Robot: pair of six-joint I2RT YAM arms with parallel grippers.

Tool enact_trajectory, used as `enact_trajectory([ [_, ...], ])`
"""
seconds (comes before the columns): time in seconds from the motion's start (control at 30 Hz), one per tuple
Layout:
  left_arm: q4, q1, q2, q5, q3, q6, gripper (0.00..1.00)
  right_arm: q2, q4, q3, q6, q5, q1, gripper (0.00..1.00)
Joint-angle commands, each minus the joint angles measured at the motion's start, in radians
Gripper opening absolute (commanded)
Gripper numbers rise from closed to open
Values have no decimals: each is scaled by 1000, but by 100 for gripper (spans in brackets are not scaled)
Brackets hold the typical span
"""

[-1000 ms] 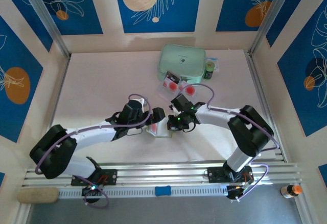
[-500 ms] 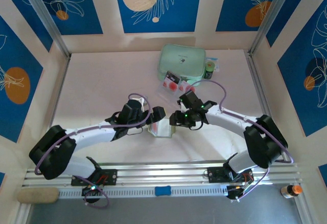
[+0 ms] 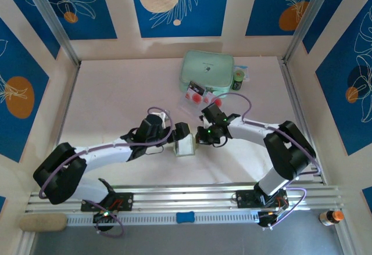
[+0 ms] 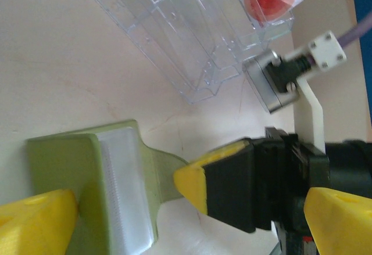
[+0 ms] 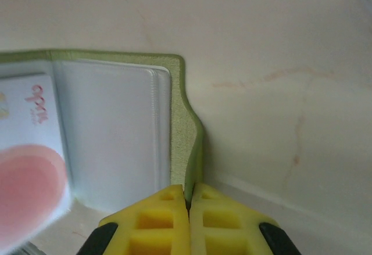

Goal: Put the credit cards into the card holder

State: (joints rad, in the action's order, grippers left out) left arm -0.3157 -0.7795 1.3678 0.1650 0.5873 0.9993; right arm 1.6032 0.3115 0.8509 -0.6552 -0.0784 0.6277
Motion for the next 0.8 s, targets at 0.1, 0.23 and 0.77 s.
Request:
enact_trajectory([
  [0.1,-59,-55,53,2,61,21,100,49,-61,55,14,-81,-17,0],
  [0.23,-85,-82,116,-8,88,27,100,-13,-25,8,-12,-48,-80,27],
  [0.77,-121,-134,231,-83,12,49,100,-322,58,-127,0,-130,-290,35],
])
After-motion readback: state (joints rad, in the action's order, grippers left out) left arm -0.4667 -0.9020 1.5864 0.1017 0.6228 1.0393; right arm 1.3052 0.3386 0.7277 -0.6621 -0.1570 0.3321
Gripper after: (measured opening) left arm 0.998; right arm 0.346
